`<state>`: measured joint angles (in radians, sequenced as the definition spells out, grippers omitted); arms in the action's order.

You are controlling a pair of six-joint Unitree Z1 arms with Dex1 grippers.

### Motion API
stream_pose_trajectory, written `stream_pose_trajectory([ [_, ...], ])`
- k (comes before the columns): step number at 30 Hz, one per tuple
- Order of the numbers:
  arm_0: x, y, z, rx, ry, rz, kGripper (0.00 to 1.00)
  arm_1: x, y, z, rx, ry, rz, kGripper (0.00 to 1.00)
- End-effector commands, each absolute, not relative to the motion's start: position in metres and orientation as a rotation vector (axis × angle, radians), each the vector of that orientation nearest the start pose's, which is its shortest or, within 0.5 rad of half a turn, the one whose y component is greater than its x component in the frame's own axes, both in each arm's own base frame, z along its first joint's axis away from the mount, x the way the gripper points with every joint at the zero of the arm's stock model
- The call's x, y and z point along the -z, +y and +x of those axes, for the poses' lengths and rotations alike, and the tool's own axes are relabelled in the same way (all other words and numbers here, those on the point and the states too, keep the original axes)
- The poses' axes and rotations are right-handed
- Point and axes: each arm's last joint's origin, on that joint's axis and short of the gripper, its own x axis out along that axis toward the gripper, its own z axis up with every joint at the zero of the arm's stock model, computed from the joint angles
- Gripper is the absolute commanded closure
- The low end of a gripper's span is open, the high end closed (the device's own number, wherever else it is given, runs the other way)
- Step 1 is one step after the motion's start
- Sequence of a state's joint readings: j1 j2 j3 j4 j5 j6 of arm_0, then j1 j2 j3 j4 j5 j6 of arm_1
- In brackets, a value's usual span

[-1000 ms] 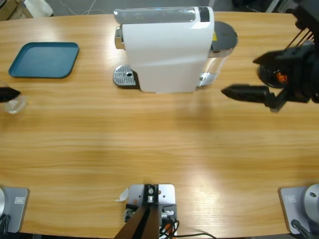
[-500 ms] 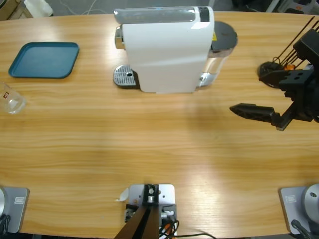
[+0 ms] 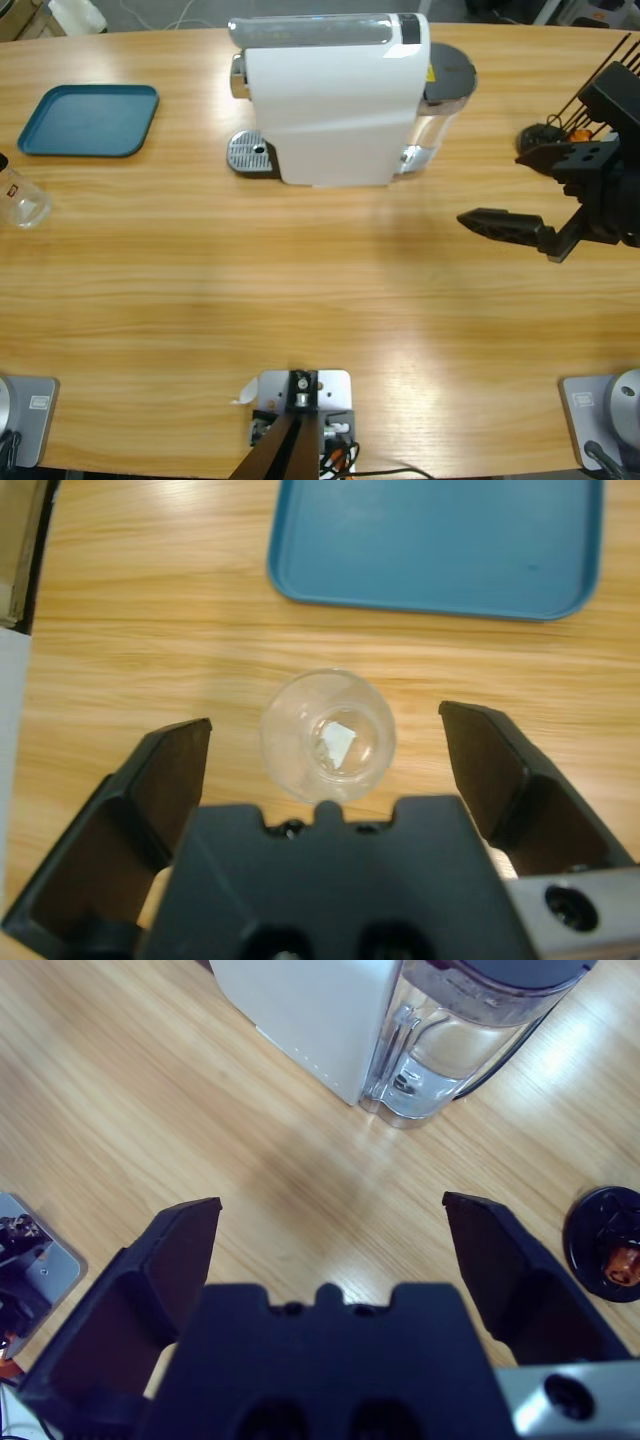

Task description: Pour coffee

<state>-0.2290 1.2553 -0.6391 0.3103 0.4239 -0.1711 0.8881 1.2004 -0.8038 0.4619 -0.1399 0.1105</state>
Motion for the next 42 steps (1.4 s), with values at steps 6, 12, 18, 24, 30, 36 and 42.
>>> stream_pose_trajectory([
  [6, -0.228, -0.013, 0.185, -0.354, 0.96, 0.09, 0.041, -0.291, 0.133, 0.117, -0.648, 0.855, -0.369, 0.0],
  [12, -0.226, -0.009, 0.189, -0.358, 0.958, 0.014, 0.05, -0.289, 0.135, 0.121, -0.641, 0.86, -0.368, 0.0],
  [18, -0.219, -0.01, 0.198, -0.327, 0.978, -0.035, 0.05, -0.289, 0.134, 0.122, -0.632, 0.861, -0.363, 0.0],
  [24, -0.214, -0.009, 0.208, -0.358, 0.994, -0.071, 0.05, -0.289, 0.133, 0.123, -0.625, 0.859, -0.357, 0.004],
  [30, -0.21, -0.005, 0.214, -0.383, 1.011, -0.086, 0.058, -0.29, 0.133, 0.124, -0.617, 0.86, -0.352, 0.004],
  [36, -0.202, -0.002, 0.223, -0.396, 1.033, -0.087, 0.055, -0.29, 0.132, 0.125, -0.612, 0.86, -0.348, 0.004],
  [42, -0.207, -0.001, 0.216, -0.405, 1.006, -0.077, 0.113, -0.29, 0.131, 0.125, -0.609, 0.86, -0.346, 0.004],
])
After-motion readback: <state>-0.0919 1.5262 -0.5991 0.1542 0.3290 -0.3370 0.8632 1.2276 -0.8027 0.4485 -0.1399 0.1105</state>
